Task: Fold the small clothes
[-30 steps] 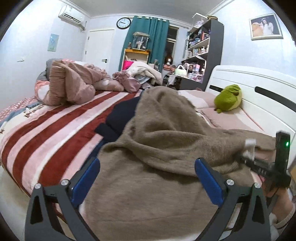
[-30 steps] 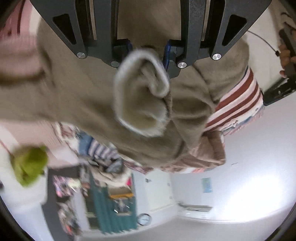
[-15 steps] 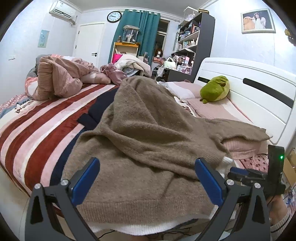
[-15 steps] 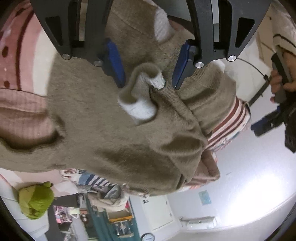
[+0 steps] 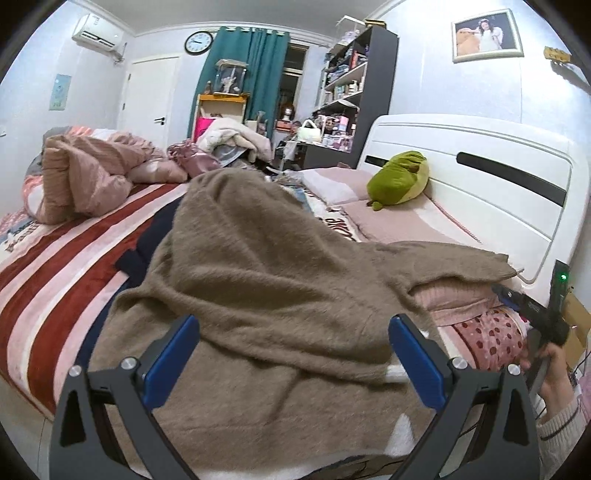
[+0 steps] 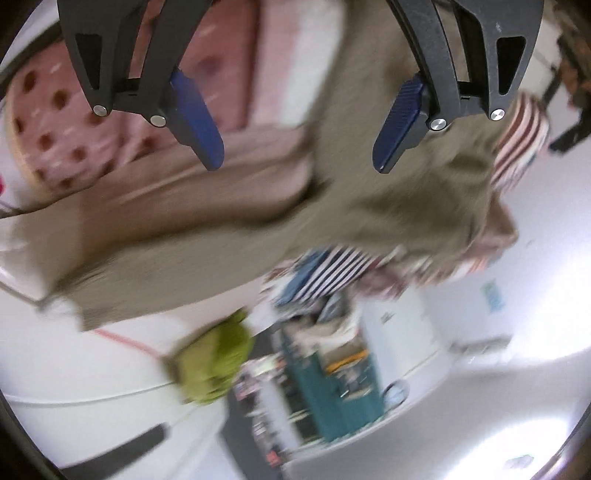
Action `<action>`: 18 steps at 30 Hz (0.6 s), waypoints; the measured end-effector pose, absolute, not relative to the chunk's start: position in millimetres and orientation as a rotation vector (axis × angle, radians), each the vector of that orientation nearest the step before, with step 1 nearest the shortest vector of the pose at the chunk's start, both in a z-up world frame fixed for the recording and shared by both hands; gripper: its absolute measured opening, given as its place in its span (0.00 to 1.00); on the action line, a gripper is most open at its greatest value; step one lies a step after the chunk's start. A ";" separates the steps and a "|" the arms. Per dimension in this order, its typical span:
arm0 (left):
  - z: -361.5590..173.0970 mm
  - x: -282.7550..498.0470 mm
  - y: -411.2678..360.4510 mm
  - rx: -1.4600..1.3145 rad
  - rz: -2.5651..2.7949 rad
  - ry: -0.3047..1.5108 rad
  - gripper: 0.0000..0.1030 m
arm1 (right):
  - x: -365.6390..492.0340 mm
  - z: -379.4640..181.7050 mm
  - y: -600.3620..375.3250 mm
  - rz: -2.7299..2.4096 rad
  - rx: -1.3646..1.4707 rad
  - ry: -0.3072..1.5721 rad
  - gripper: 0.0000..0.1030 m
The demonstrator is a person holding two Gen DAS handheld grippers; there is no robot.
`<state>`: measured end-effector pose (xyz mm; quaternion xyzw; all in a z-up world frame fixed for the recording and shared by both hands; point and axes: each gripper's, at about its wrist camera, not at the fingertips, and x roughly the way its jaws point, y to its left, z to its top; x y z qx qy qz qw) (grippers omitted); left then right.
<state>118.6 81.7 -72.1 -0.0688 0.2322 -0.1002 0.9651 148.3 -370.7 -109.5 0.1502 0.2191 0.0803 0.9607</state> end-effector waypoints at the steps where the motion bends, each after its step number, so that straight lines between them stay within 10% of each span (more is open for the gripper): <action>1: -71.4 121.4 79.4 -0.137 -0.209 0.470 0.98 | 155.3 -109.3 -380.4 0.114 0.298 0.427 0.78; 14: -85.4 153.9 79.8 -0.111 -0.172 0.515 0.98 | 230.2 -125.3 -426.1 -0.051 0.394 0.326 0.74; 18: -89.0 157.6 83.7 -0.136 -0.171 0.517 0.98 | 239.5 -120.2 -429.0 -0.115 0.338 0.372 0.08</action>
